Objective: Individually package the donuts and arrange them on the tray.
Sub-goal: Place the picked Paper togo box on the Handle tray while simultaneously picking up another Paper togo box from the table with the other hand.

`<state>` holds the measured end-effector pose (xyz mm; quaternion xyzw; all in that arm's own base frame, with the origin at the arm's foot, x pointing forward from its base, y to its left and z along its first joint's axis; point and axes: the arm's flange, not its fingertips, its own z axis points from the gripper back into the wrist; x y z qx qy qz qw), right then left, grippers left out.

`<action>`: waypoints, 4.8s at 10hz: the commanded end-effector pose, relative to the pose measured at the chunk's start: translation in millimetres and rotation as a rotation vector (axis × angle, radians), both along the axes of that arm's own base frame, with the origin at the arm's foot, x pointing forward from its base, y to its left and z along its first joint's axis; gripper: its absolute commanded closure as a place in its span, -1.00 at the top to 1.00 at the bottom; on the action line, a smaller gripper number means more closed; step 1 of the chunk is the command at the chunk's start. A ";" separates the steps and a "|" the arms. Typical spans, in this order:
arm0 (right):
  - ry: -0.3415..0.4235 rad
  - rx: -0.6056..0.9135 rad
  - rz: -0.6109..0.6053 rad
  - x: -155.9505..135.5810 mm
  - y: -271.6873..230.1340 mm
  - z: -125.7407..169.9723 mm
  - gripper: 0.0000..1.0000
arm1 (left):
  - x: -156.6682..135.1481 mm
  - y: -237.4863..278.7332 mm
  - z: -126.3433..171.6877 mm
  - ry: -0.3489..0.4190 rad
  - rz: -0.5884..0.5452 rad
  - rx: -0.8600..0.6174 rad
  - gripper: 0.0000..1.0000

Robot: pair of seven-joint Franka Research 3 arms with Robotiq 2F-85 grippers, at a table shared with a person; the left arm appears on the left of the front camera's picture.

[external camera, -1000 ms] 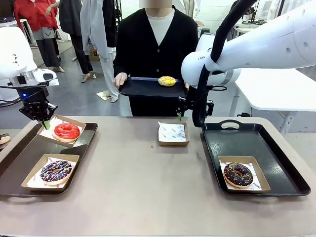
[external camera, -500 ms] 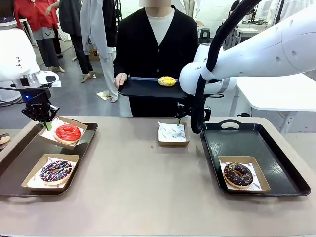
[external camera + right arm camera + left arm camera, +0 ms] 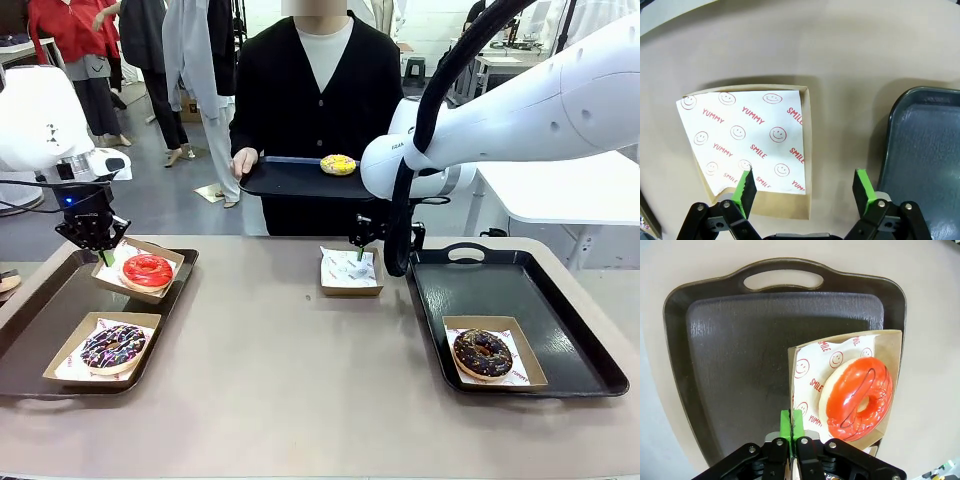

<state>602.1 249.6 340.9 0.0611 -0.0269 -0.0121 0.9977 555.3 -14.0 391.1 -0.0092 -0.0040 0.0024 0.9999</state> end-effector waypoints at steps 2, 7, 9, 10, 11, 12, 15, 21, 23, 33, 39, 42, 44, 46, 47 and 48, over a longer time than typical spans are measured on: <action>-0.039 -0.038 0.028 0.8 -2.0 -7.5 1.00 | 8.3 -5.5 0.2 -0.016 0.052 0.007 -0.97; -0.035 -0.080 0.042 7.9 5.8 -20.3 1.00 | 12.6 -5.5 -5.6 -0.015 0.071 0.012 -0.97; -0.038 -0.083 0.046 8.2 8.6 -21.3 1.00 | 14.2 -5.2 -6.6 -0.011 0.074 0.011 -0.97; -0.040 -0.084 0.045 8.4 8.6 -22.2 1.00 | 15.9 -5.0 -7.6 -0.011 0.080 0.010 -0.97; -0.041 -0.084 0.044 8.2 9.1 -22.7 1.00 | 17.0 -4.3 -8.0 -0.010 0.086 0.009 -0.97; -0.042 -0.086 0.044 8.0 9.0 -23.2 1.00 | 17.8 -4.6 -8.4 -0.006 0.088 0.003 -0.97; -0.039 -0.089 0.045 7.9 9.5 -23.2 1.00 | 21.1 -5.1 -10.6 -0.003 0.096 0.002 -0.97; -0.034 -0.090 0.053 7.3 9.2 -23.9 -0.31 | 21.9 -6.5 -12.6 0.016 0.068 0.001 1.00; -0.027 -0.089 0.041 7.5 8.4 -24.6 -1.00 | 21.8 -6.2 -13.4 0.023 0.073 -0.004 1.00; -0.056 -0.076 0.004 -21.6 4.9 18.5 -1.00 | 13.6 5.5 -3.1 0.058 0.044 -0.137 1.00; -0.060 -0.045 0.000 -26.7 -0.7 155.5 -1.00 | -46.0 97.5 37.4 0.182 -0.046 -0.775 1.00; -0.028 -0.038 -0.036 0.8 9.0 200.4 -1.00 | -78.9 159.3 35.6 0.182 -0.043 -1.048 1.00; -0.023 -0.045 -0.061 21.4 20.6 213.6 -1.00 | -83.1 187.3 16.3 0.166 0.065 -1.136 1.00; -0.011 -0.044 -0.069 35.6 34.4 214.2 -1.00 | -101.0 216.4 -7.7 0.120 0.174 -1.204 1.00; -0.001 -0.046 -0.071 44.9 35.8 212.5 -1.00 | -107.1 229.9 -22.5 0.088 0.221 -1.226 1.00; 0.008 -0.045 -0.074 48.8 41.2 211.2 -1.00 | -121.3 245.9 -29.0 0.074 0.264 -1.236 1.00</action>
